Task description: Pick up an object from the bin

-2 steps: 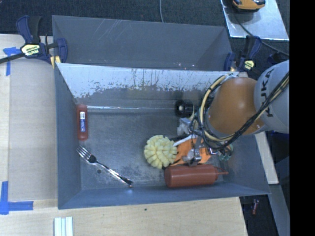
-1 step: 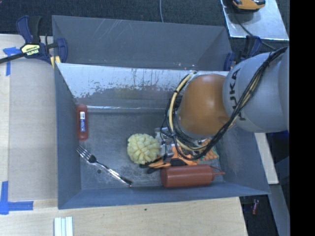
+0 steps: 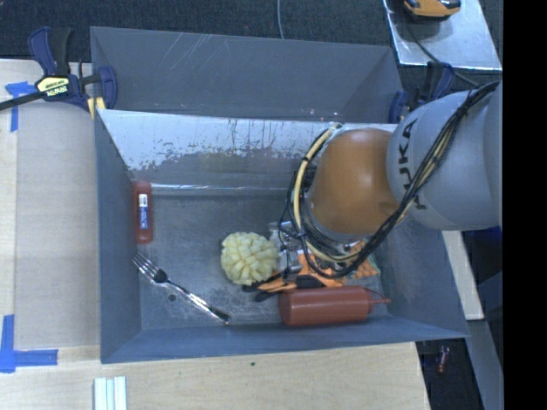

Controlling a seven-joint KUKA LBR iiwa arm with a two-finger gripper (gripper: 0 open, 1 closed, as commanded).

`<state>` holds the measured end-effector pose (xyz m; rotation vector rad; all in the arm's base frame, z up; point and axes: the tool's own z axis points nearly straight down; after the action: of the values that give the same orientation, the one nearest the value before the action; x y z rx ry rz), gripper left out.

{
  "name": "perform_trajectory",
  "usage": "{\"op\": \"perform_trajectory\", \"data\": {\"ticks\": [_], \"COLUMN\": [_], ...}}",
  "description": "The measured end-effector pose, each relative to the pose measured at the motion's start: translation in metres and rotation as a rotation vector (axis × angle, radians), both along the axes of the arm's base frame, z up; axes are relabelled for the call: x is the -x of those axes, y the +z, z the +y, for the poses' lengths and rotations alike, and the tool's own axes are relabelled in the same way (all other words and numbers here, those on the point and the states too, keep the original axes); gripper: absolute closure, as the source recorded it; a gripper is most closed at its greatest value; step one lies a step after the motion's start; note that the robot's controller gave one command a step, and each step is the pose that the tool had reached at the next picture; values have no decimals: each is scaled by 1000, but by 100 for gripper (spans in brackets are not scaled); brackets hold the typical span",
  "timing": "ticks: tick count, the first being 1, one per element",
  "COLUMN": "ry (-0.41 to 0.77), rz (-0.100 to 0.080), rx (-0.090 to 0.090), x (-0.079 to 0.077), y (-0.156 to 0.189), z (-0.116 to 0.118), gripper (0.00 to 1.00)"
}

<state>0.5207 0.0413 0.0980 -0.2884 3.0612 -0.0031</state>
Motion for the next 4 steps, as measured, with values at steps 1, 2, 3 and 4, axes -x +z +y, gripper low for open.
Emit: {"op": "perform_trajectory", "data": {"ticks": [1,2,3,4], "ry": [93,13,225,199], "rz": [-1,0,-7,-6], "rx": [7,-1,17,15], "x": [0,-1,1,7], "y": [-19,-26,-26,-20], "z": [1,-5,8,13], "gripper": [100,100,100,100]}}
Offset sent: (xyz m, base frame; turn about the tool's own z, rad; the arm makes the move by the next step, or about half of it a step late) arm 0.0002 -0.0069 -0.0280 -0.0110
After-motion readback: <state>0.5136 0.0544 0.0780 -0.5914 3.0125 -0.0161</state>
